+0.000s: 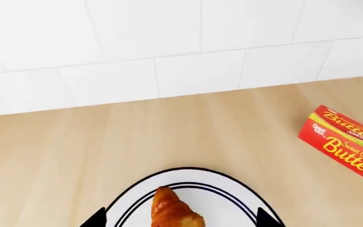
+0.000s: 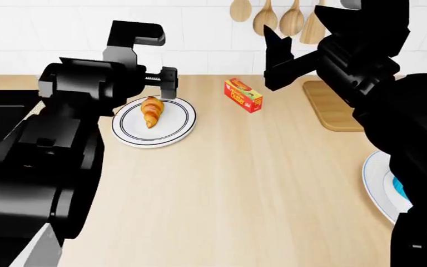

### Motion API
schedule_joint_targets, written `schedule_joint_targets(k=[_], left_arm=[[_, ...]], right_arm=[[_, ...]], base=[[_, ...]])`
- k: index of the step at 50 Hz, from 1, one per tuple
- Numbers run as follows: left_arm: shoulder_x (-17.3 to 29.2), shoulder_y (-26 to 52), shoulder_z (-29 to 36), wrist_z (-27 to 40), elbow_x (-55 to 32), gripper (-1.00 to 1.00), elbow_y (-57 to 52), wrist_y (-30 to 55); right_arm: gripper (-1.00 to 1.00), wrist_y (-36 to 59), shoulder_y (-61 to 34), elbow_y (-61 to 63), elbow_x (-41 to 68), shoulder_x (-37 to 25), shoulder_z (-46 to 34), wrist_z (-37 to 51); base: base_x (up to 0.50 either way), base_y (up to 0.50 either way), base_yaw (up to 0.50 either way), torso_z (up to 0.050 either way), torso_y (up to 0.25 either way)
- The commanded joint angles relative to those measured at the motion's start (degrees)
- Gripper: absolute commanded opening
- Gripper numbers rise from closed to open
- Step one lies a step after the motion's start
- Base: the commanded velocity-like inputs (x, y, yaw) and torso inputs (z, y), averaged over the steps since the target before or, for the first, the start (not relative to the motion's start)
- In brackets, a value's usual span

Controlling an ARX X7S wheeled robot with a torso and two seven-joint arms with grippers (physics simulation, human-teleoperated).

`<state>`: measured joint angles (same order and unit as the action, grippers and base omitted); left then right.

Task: From the different types of pastries on the counter, select a croissant and place it on the cutting board. Then retrieve a jar of jam from the cabinet and place it alongside the croissant on the cutting board.

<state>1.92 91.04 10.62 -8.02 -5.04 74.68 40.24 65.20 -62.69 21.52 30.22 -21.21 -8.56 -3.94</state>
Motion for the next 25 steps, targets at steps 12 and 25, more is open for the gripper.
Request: schedule_joint_targets(k=[12, 25], left_arm=[[-0.02, -1.42, -4.2, -0.87, 4.53, 1.0, 0.3, -0.45], [-0.3, -1.06, -3.73, -2.22, 4.81, 1.0, 0.3, -0.59]], right_arm=[[1.0, -0.32, 0.55, 0.04, 0.47, -0.06, -0.12, 0.49], [1.0, -1.4, 1.18, -0.52, 0.37, -0.36, -0.58, 0.36]], base=[[0.0, 0.0, 0.0, 0.0, -0.104], [0.0, 0.0, 0.0, 0.0, -0.145]])
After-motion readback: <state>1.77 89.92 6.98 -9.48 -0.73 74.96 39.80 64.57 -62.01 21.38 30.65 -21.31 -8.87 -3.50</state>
